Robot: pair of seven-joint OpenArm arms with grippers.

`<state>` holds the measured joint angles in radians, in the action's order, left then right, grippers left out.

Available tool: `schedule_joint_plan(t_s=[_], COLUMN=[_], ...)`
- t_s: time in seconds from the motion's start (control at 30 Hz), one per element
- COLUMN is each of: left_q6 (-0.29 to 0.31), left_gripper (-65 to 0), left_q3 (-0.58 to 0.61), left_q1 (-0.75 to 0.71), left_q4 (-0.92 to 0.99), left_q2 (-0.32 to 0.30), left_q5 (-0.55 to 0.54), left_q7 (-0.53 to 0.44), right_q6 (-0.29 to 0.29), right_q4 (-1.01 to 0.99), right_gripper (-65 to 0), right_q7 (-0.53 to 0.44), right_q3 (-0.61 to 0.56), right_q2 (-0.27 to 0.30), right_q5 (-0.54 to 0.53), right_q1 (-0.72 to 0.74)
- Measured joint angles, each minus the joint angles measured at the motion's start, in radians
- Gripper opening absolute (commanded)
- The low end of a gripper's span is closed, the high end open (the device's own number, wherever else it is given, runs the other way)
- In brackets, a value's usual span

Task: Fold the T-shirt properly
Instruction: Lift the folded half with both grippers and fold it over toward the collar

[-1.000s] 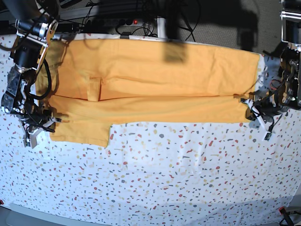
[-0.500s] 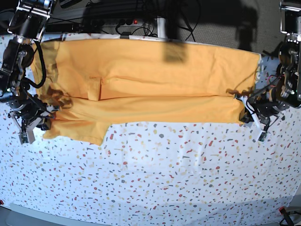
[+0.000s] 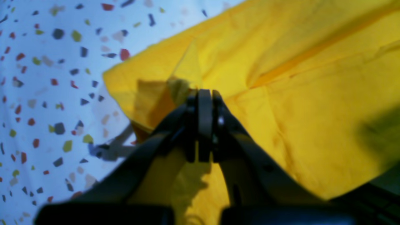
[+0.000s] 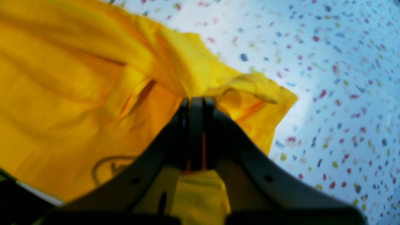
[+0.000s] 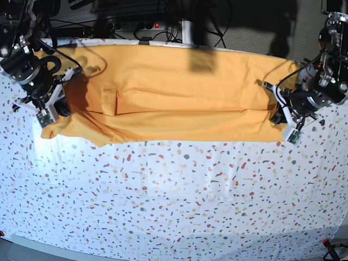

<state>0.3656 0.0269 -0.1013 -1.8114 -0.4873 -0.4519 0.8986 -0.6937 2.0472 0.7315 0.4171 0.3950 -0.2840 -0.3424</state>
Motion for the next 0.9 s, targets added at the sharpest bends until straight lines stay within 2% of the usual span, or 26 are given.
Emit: schedule_joint_plan(t_s=[0.13, 0.27, 0.53, 0.77, 0.9], left_q6=[0.0, 0.0, -0.023, -0.04, -0.042], left_gripper=[-65.0, -65.0, -65.0, -65.0, -65.0], left_q3=[0.0, 0.0, 0.0, 0.0, 0.0], left_q1=[-0.019, -0.035, -0.05, -0.058, -0.081], left_q4=[-0.002, -0.002, -0.002, -0.002, -0.002], left_q2=[-0.003, -0.003, -0.025, -0.051, -0.05], left_q5=[0.005, 0.08, 0.089, 0.09, 0.139], left_q7=[0.0, 0.004, 0.003, 0.004, 0.02], right_q6=[-0.002, -0.002, -0.002, -0.002, -0.002], right_q4=[0.059, 0.083, 0.087, 0.087, 0.087], right_gripper=[-65.0, -65.0, -65.0, -65.0, -65.0], right_q7=[0.005, 0.006, 0.006, 0.011, 0.013], right_q3=[0.0, 0.0, 0.0, 0.013, 0.056], right_q2=[0.002, 0.006, 0.095, 0.117, 0.117], right_q5=[0.005, 0.005, 0.136, 0.179, 0.178], right_q1=[-0.099, -0.179, -0.294, -0.309, -0.309])
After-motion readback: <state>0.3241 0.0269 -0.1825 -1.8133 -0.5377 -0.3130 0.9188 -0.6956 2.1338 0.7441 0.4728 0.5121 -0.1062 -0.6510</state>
